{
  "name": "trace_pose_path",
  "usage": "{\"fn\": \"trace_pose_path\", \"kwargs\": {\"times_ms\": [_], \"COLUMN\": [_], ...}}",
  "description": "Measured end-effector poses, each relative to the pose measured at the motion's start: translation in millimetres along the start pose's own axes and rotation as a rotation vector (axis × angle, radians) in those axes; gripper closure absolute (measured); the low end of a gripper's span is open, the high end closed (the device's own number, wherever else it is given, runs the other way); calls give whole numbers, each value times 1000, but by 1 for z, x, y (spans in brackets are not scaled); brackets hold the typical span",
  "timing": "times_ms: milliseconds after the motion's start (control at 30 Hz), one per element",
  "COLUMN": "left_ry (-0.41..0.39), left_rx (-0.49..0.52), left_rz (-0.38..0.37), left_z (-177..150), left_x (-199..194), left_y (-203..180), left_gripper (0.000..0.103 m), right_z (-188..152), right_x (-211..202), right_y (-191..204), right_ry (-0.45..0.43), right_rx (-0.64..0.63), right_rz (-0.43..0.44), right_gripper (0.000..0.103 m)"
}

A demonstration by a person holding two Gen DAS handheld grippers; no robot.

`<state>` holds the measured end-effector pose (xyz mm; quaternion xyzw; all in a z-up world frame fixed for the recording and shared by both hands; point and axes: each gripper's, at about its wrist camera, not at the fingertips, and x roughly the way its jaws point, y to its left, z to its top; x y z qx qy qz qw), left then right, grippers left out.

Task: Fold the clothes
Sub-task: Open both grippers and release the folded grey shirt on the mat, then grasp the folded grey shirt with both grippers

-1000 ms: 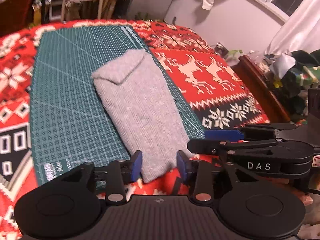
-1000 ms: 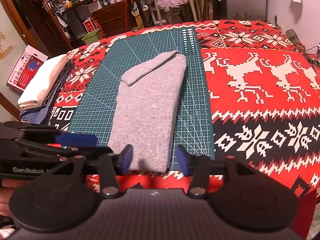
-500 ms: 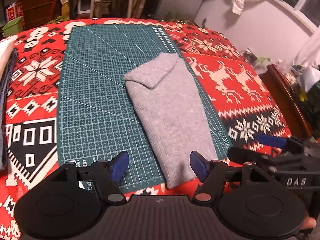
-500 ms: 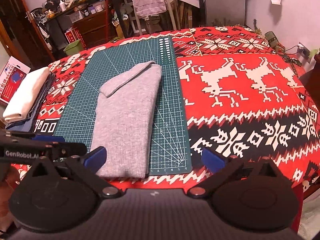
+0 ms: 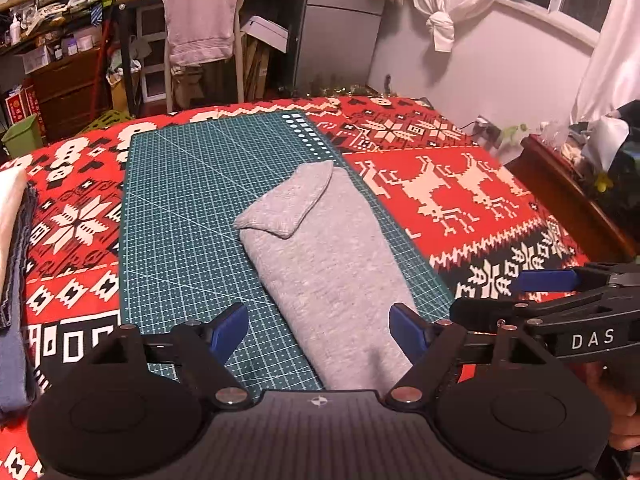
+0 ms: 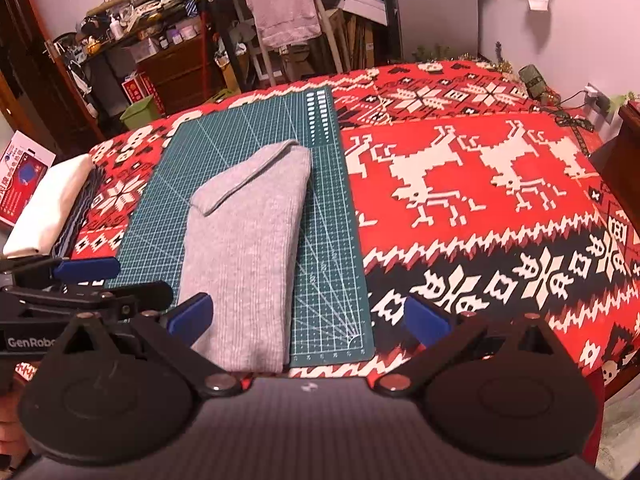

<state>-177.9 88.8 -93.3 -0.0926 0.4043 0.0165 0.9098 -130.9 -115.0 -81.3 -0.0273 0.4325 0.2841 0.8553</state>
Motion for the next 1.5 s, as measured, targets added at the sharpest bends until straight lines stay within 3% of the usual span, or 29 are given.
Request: {"fn": "trace_pose_path", "kwargs": {"times_ms": [167,367,600,767,800,867,933,1100,1167,1500], "left_ry": [71,-1,-3,17,14,8,18,74,85,104], "left_rx": [-106,-123,-182,-252,-249,-233,-228,-290,-319,-459], "left_rz": [-28,-3,-182,-214,-209,-188,-173,-151,-139,-153], "left_z": [8,12,12,14,15,17,20,22,22,20], "left_x": [8,9,22,31,32,33,37,55,61,85], "left_y": [9,12,29,38,38,37,38,47,51,71], "left_gripper": [22,20,20,20,23,29,41,57,65,67], "right_z": [3,10,10,19,21,24,28,33,33,35], "right_x": [2,11,15,39,44,55,68,96,107,138], "right_y": [2,-14,-34,-37,-38,-39,-38,-43,-46,-43], "right_ry": [3,50,-39,-4,-2,5,18,42,57,89], "right_rx": [-42,63,200,228,247,278,295,331,347,347], "right_rz": [-17,39,105,183,204,240,261,287,293,310], "right_gripper": [0,0,1,26,30,54,65,67,75,78]}}
